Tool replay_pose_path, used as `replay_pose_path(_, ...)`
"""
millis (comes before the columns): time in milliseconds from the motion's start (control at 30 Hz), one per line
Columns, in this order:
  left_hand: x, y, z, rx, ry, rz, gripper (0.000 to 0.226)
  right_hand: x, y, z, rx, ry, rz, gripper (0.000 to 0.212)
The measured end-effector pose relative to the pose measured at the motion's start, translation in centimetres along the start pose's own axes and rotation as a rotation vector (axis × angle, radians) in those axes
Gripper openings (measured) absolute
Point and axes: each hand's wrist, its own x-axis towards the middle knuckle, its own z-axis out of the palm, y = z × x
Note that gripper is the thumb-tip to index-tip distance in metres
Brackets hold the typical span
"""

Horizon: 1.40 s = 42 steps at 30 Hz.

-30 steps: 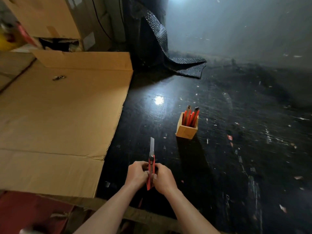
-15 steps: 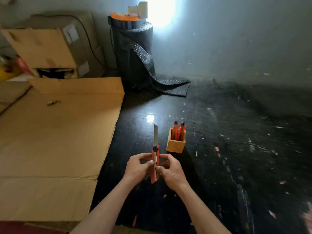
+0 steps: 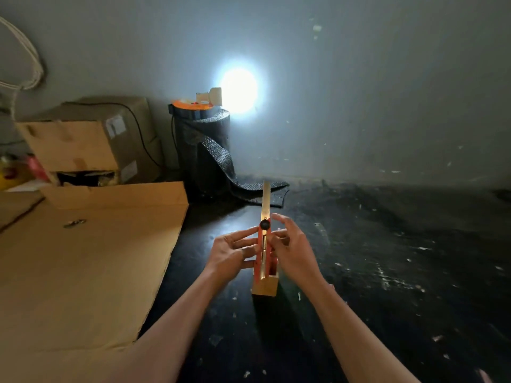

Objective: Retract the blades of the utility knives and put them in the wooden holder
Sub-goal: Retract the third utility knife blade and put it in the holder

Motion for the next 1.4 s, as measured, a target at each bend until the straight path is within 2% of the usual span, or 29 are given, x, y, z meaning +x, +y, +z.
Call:
replay_pose_path(200,0.1,1.6,1.9,0.016,-0.005,0.03,0.049,1.9,-2.0,-2.6,-0.154,-0.003,-0.093,0.026)
replay_pose_path(367,-0.2,2.2,2.7,0.023,0.015,0.021,0.06,2.1,-1.6,-3.4,-0.094,-0.029,-0.093,0.027)
replay_pose_path(833,0.0,3.2,4.4,0.049,0.024,0.027,0.059,2.8,-1.5,-5.6,-0.104,-0.088,-0.116,0.021)
replay_pose_path(967,0.2,3.3,4.6,0.058,0.024,0.022,0.056,2.5,-1.3,-6.1,-0.072,-0.102,-0.115,0.023)
replay_pose_path(1133,0.7,3.9,4.5,-0.006,0.088,0.02,0.046,1.9,-0.2,-5.5,-0.148,-0.192,-0.119,0.022)
replay_pose_path(1400,1.2,4.4,4.4,0.037,0.127,0.042,0.041,1.2,0.9,-4.6,-0.137,-0.206,-0.095,0.027)
